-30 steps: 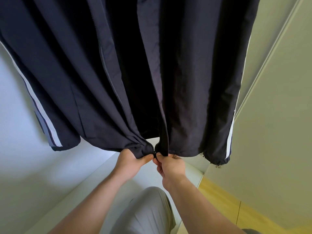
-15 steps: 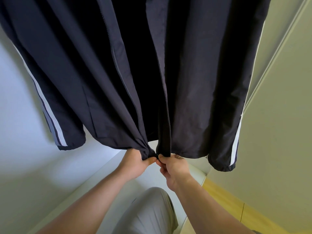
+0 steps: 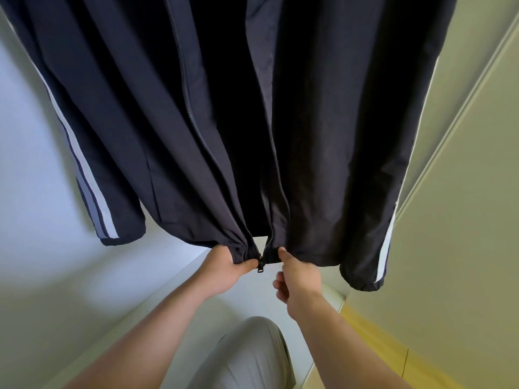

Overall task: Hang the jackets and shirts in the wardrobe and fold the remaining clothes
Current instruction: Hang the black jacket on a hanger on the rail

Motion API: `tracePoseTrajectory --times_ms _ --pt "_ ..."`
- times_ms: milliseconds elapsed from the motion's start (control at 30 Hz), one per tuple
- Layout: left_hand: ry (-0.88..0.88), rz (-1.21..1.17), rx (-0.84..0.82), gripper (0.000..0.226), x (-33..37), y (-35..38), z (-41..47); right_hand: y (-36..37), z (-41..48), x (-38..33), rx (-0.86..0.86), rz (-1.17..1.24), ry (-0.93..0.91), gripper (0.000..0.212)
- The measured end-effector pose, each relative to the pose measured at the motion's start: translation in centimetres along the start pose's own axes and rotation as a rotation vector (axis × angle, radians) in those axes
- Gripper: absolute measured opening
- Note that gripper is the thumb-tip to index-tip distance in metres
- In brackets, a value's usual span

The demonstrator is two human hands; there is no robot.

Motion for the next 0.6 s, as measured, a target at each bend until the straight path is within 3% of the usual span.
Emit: tracePoseTrajectory --times_ms 133,200,300,400,500,600 --pt "0.042 -0.084 -0.025 0.004 0.7 0.2 -0.4 2.4 -2.2 -3.6 -0.174 -0.103 -0.361 0.011" --pt "0.024 -0.143 -0.031 0.004 0.5 0.1 -0.4 3.4 -3.3 -4.5 -0.277 -0.265 -0.537 0.03" --pt "-0.04 -0.229 -0.026 0.005 0.0 -0.4 -0.2 4.0 -4.4 -5.0 -0.282 -0.647 -0.843 0.052" --pt "-0.049 -0.244 -0.041 0.009 0.0 -0.6 -0.2 3.9 -5.5 -5.7 -0.216 -0.703 -1.053 0.033" --pt "-0.026 -0.239 -0.081 0.01 0.2 -0.6 -0.1 3.9 -6.3 -6.5 -0.176 -0.714 -1.183 0.013" --pt "-0.038 -0.263 -0.055 0.013 0.3 -1.1 0.0 4.3 -6.3 -6.1 -0.213 -0.752 -1.143 0.03"
Point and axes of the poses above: each hand's wrist, its own z-axis towards the middle knuckle, its own y-axis out of the palm, x = y × z, the point moved 9 cm from there along z, towards the middle knuckle, and after that the axes turned 5 degrees about x, right-handed, at the moved point
